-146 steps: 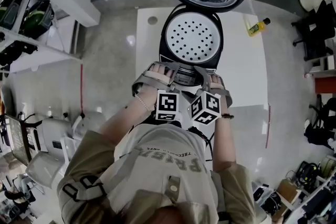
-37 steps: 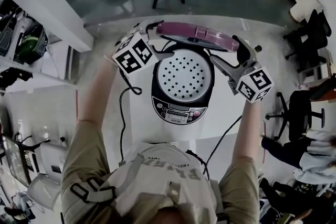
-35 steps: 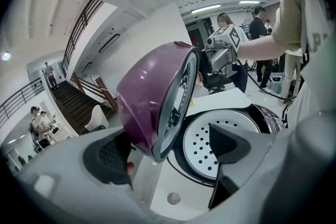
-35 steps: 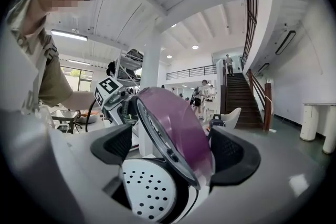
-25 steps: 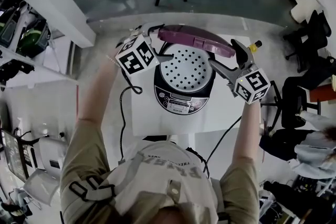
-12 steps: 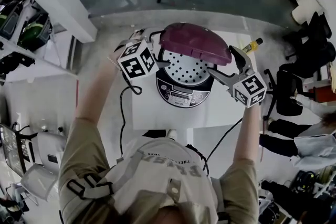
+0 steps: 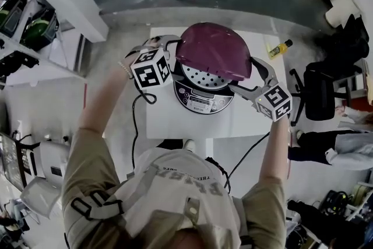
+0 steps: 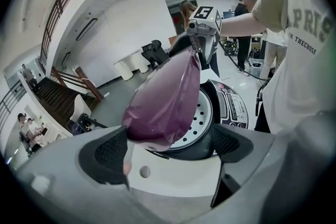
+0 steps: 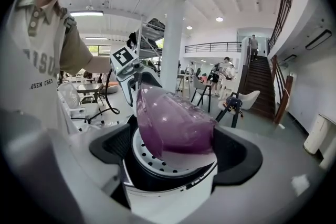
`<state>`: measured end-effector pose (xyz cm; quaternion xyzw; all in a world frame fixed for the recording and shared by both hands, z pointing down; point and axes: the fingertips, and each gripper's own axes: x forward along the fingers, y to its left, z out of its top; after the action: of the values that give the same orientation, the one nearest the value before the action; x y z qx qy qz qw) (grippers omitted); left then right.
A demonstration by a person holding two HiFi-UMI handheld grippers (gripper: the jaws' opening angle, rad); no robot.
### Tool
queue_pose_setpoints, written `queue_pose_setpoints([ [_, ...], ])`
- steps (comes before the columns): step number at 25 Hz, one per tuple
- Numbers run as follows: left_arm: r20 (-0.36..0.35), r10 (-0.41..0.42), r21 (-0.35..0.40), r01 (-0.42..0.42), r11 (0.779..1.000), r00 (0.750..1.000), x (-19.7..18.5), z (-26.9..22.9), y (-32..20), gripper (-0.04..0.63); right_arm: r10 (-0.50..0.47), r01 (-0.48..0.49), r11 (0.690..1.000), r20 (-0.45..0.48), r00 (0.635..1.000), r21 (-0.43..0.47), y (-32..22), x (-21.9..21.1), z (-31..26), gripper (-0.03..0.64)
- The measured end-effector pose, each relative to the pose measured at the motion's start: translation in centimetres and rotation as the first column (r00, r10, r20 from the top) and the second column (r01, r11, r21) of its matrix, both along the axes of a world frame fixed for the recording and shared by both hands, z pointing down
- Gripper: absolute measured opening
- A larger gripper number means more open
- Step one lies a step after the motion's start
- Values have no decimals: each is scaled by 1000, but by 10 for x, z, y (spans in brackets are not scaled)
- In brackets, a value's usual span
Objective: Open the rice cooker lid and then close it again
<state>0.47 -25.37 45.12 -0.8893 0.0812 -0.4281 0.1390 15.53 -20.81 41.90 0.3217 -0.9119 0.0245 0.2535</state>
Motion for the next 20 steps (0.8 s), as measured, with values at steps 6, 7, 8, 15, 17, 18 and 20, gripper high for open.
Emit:
queue_pose_setpoints([
  [6, 39, 18, -40, -16, 999, 999, -4, 14, 14, 525, -26, 25, 999, -12, 1000, -39, 12, -2, 15, 463],
  [7, 42, 19, -47, -17, 999, 999, -5, 15, 15, 525, -29, 29, 999, -13, 999, -43, 13, -3, 16, 465],
  [8, 44, 20, -52, -17, 998, 999, -5, 16, 16, 525, -33, 32, 998, -14, 999, -47, 14, -3, 17, 463],
  [15, 79, 43, -95, -35, 995, 996, -9, 28, 25, 525, -68, 65, 994, -33, 997, -91, 22, -6, 30, 463],
  [17, 93, 53, -106, -43, 993, 994, -11, 33, 27, 525, -77, 73, 992, -37, 996, -103, 25, -7, 35, 465],
  [18, 99, 57, -112, -46, 993, 993, -12, 35, 28, 525, -81, 77, 991, -38, 996, -108, 25, -7, 37, 463],
  [20, 110, 67, -124, -53, 991, 992, -12, 39, 30, 525, -91, 85, 989, -42, 995, -120, 27, -7, 41, 463],
])
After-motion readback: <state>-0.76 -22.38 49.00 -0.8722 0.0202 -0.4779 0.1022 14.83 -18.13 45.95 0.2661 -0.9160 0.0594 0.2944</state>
